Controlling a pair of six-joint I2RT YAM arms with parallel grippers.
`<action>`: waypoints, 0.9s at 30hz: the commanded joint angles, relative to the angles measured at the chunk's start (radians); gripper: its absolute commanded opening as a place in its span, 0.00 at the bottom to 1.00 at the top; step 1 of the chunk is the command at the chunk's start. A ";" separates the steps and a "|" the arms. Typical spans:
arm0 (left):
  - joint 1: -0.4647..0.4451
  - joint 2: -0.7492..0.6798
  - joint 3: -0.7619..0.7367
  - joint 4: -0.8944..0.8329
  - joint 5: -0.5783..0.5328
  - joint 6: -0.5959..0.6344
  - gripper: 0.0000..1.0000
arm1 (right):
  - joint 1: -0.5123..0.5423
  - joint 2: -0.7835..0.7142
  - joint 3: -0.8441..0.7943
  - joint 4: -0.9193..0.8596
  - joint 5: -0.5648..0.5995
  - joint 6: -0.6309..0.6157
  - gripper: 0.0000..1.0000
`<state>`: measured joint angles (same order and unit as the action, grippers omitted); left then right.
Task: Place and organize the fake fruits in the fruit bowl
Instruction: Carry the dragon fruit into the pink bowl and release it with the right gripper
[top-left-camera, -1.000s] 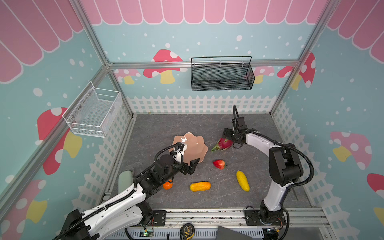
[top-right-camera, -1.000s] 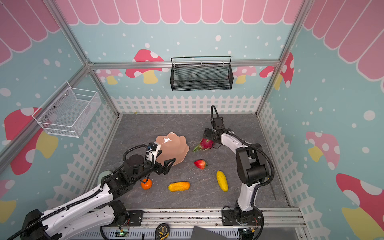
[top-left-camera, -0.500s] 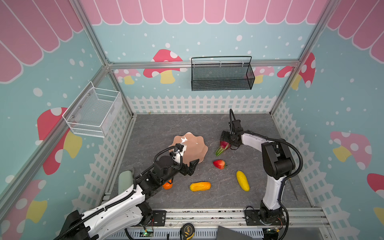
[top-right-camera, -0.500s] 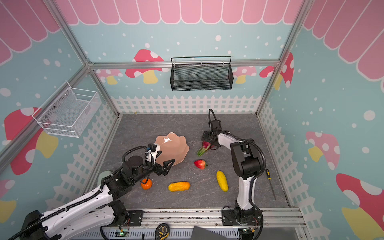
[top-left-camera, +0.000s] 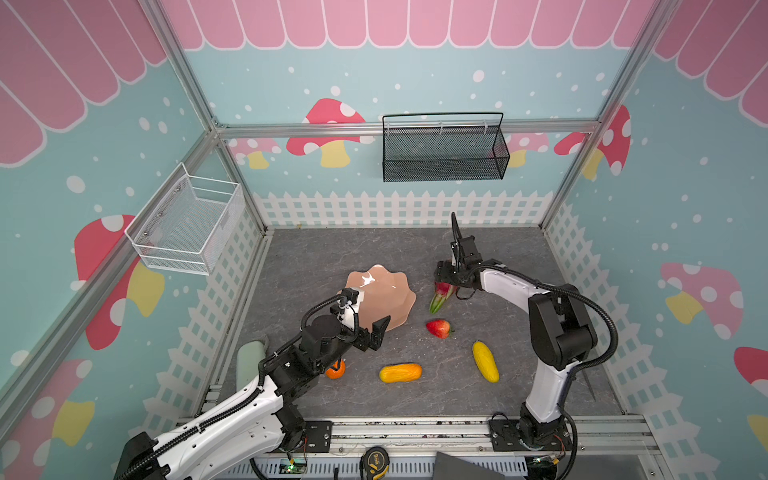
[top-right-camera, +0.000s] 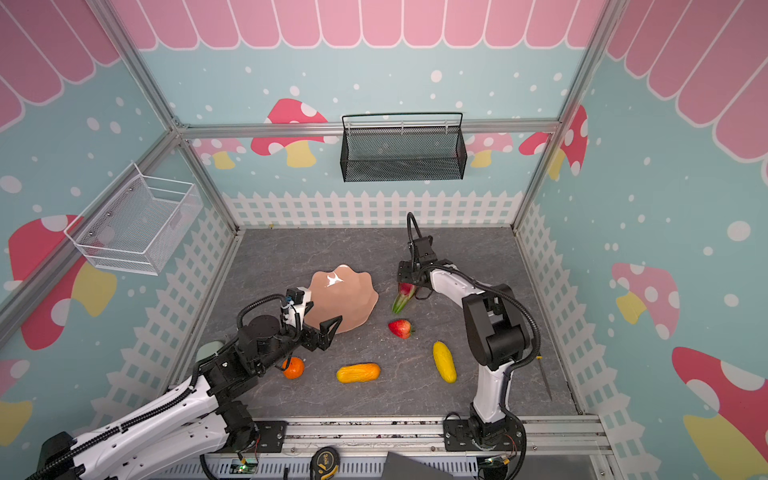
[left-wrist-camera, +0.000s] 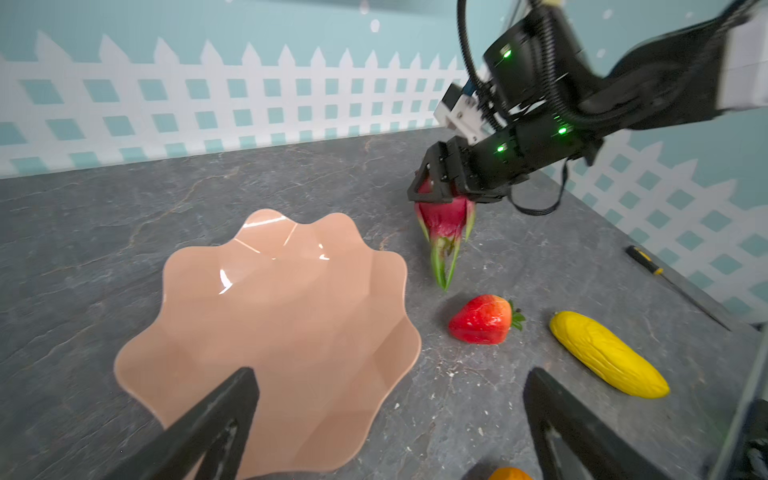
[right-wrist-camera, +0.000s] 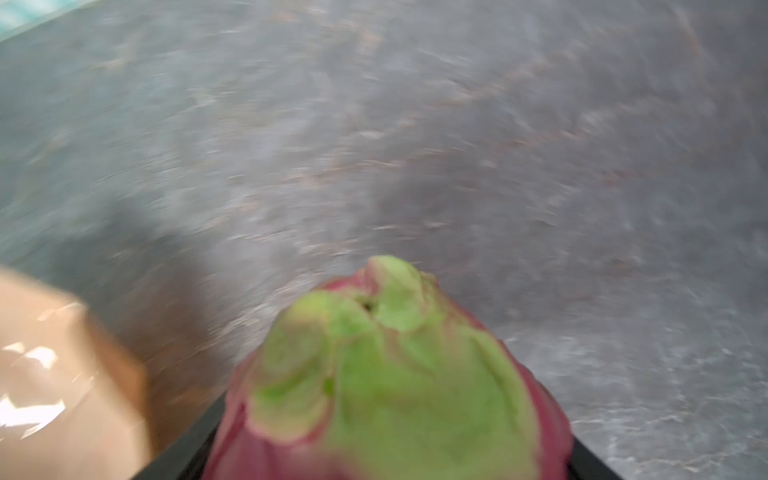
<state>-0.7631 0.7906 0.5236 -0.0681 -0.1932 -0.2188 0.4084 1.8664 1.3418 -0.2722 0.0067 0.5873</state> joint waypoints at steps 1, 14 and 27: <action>0.033 -0.010 0.081 -0.164 -0.112 -0.054 1.00 | 0.097 -0.050 0.105 -0.014 -0.046 -0.137 0.63; 0.153 -0.040 0.143 -0.378 -0.005 -0.228 1.00 | 0.263 0.214 0.381 -0.091 -0.352 -0.143 0.63; 0.155 -0.062 0.097 -0.346 -0.021 -0.228 1.00 | 0.275 0.385 0.552 -0.255 -0.427 -0.126 0.65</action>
<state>-0.6155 0.7345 0.6380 -0.4206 -0.2096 -0.4244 0.6811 2.2234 1.8549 -0.4763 -0.3885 0.4610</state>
